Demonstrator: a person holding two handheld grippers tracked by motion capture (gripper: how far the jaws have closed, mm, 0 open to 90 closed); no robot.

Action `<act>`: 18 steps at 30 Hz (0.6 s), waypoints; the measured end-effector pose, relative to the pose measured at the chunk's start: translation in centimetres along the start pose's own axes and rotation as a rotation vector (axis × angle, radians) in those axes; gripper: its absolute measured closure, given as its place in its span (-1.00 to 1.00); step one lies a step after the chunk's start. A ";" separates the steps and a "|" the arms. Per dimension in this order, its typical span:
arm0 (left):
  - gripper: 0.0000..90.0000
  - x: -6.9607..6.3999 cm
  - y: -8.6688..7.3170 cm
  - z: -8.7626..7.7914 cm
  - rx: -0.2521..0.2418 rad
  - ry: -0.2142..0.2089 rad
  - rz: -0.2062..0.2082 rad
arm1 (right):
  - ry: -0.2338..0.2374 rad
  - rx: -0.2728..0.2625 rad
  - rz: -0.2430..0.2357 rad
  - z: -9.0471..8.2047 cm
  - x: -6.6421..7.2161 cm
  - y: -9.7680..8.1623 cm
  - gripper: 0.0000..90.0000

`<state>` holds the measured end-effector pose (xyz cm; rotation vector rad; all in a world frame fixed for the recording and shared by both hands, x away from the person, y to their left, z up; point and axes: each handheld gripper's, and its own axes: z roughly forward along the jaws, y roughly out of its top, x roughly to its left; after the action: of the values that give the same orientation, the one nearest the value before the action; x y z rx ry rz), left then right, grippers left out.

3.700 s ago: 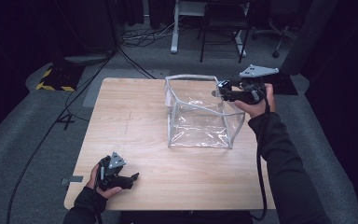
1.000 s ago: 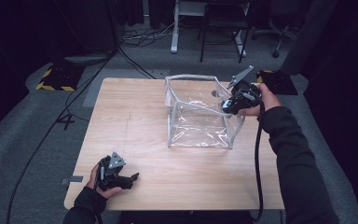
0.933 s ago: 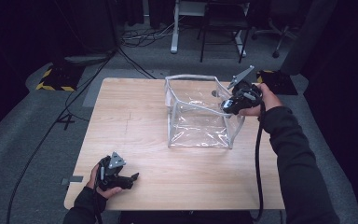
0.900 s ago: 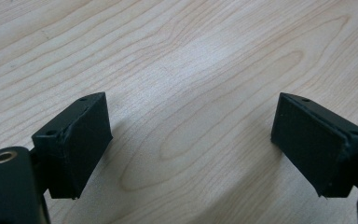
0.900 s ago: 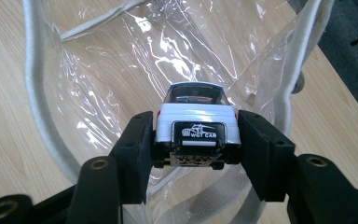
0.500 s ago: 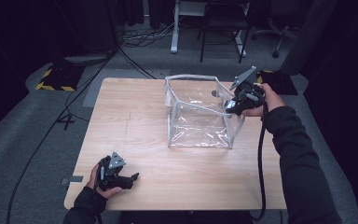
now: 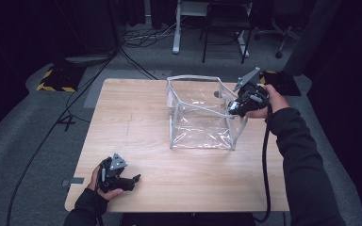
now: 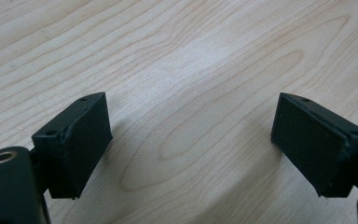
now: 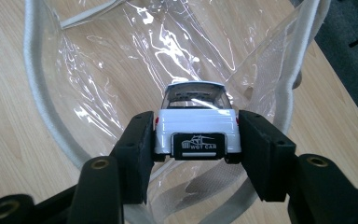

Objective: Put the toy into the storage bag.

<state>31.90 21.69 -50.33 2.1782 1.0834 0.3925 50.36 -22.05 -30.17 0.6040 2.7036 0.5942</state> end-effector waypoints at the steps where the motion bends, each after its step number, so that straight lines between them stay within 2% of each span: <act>1: -0.73 0.0 0.0 0.0 0.000 -0.001 -0.001 | -0.001 -0.003 0.001 0.0 0.0 0.0 0.07; 18: -0.73 0.0 0.0 0.0 0.000 -0.002 -0.002 | 0.006 -0.031 0.003 0.1 0.2 -0.5 0.04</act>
<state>31.90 21.68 -50.34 2.1769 1.0842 0.3894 50.04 -22.33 -30.53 0.5991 2.6948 0.6385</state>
